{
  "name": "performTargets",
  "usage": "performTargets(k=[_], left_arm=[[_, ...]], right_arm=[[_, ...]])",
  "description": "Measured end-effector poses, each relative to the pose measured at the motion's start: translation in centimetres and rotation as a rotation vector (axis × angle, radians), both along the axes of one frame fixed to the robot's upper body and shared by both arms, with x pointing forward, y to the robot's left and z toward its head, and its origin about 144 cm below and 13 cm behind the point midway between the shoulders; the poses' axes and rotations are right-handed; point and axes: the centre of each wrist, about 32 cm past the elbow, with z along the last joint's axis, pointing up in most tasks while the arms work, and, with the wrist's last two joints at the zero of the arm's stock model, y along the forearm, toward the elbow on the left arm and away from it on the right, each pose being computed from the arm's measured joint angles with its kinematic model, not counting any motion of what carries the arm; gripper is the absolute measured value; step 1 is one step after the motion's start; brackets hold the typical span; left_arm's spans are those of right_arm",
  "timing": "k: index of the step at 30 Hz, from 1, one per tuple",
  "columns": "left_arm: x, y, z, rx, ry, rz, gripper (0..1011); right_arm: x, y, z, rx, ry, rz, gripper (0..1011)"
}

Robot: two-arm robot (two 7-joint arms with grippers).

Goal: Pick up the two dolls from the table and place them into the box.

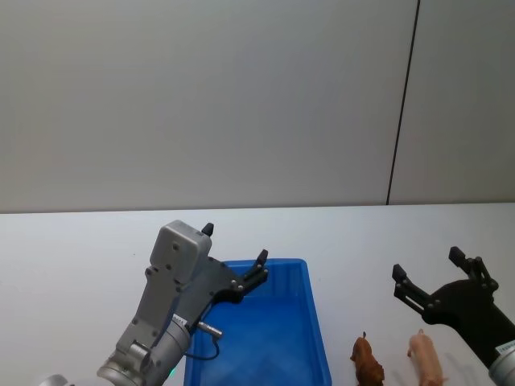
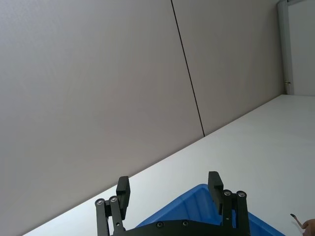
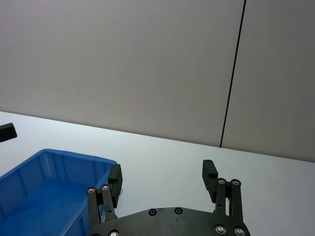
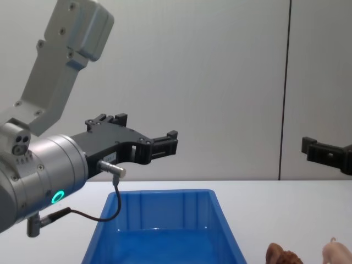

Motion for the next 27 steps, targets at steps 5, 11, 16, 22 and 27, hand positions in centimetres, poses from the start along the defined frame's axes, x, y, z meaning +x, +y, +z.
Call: performTargets(k=[5, 11, 16, 22, 27], left_arm=[[0.0, 0.0, 0.0, 0.0, 0.0, 0.0, 1001], [0.0, 0.0, 0.0, 0.0, 0.0, 0.0, 1001], [0.0, 0.0, 0.0, 0.0, 0.0, 0.0, 1002], [0.0, 0.0, 0.0, 0.0, 0.0, 0.0, 1001], [0.0, 0.0, 0.0, 0.0, 0.0, 0.0, 1002]], right_arm=[[0.0, 0.0, 0.0, 0.0, 0.0, 0.0, 1001], [0.0, 0.0, 0.0, 0.0, 0.0, 0.0, 1001], [0.0, 0.0, 0.0, 0.0, 0.0, 0.0, 1001], [0.0, 0.0, -0.01, 0.0, 0.0, 0.0, 1001], [0.02, -0.23, -0.05, 0.003, 0.007, 0.004, 1001]])
